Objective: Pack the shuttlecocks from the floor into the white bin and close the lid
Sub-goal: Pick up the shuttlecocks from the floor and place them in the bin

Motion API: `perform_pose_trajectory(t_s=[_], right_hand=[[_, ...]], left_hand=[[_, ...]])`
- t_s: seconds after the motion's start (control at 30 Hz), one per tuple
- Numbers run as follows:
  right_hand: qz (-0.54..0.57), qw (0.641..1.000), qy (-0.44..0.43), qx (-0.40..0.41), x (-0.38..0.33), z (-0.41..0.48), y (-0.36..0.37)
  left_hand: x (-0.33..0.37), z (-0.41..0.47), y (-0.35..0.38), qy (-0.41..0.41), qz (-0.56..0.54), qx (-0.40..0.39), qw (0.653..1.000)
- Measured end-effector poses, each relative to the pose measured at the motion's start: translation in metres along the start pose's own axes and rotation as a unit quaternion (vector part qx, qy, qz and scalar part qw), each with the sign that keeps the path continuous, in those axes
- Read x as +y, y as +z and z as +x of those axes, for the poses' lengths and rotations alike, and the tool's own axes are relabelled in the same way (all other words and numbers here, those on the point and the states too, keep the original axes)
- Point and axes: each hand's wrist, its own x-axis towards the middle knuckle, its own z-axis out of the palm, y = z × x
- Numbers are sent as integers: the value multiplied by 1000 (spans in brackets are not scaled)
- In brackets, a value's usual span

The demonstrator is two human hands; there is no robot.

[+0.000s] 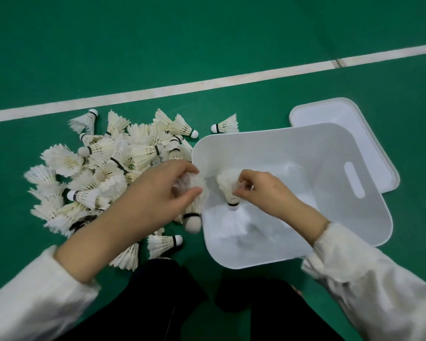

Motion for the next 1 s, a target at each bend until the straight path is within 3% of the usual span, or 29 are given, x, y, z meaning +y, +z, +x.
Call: perform_pose_trajectory(t_s=[0.13, 0.2, 0.3, 0.37, 0.4, 0.47, 0.6, 0.67, 0.73, 0.87, 1.0], right_hand=[[-50, 997, -3, -66, -15, 15, 20], [-54, 997, -17, -46, -20, 10, 16], [150, 983, -85, 64, -38, -13, -4], [307, 942, -129, 37, -57, -29, -19], [322, 937, -139, 13, -64, -33, -22], [262, 952, -157, 7, -72, -34, -20], [193, 968, -118, 112, -59, -29, -20], [122, 979, -51, 157, -38, -26, -24], [21, 990, 39, 136, -12, -22, -21], [-52, 991, 120, 41, 22, -5, 4], [-91, 988, 127, -7, 33, 11, 16]], left_hand=[[-2, -8, -14, -21, -6, 24, 999], [-1, -8, -16, -14, 6, 36, 999], [3, -3, -14, 4, 4, 56, 998], [10, 3, -12, 32, -10, 64, 997], [15, 7, -10, 49, -12, 65, 997], [21, 13, -6, 79, -12, 68, 994], [14, 16, -5, 99, -14, 89, 991], [-3, 12, -6, 53, 9, 114, 992], [-33, 7, -4, -13, 47, 115, 992], [-88, -6, 22, -130, 148, -23, 980], [-107, -19, 55, -154, 187, -114, 964]])
